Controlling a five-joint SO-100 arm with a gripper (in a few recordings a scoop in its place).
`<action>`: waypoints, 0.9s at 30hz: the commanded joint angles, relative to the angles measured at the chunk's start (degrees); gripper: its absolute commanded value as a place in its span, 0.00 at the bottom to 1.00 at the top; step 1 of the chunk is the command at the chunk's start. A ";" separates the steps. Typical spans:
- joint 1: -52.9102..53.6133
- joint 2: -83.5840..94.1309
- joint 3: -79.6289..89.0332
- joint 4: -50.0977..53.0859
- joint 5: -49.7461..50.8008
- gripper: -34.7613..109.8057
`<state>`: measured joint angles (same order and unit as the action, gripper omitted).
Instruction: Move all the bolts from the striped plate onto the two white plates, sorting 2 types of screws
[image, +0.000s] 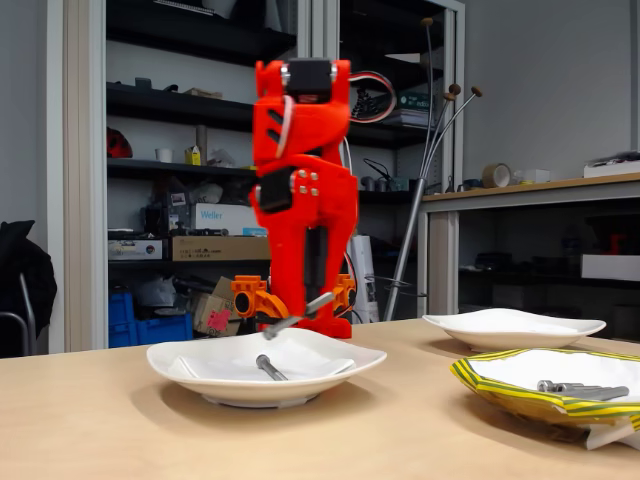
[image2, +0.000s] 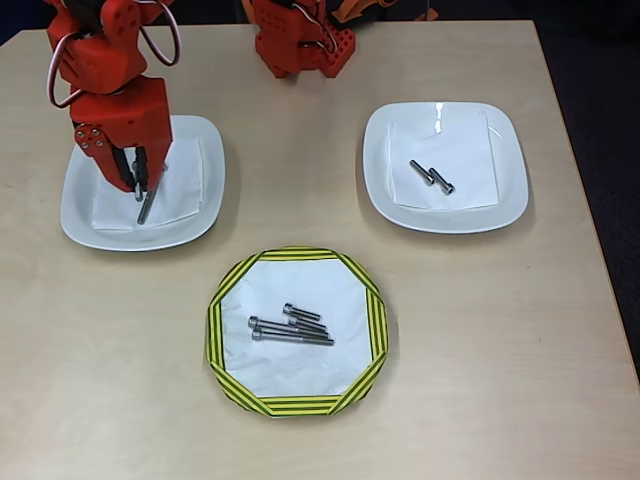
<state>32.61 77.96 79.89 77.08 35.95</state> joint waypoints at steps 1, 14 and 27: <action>3.78 -1.32 0.18 -0.09 -7.82 0.24; -4.13 1.67 7.65 -1.23 -24.87 0.32; -18.90 7.38 6.50 -1.76 -13.54 0.37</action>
<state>16.61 82.71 90.97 74.88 18.72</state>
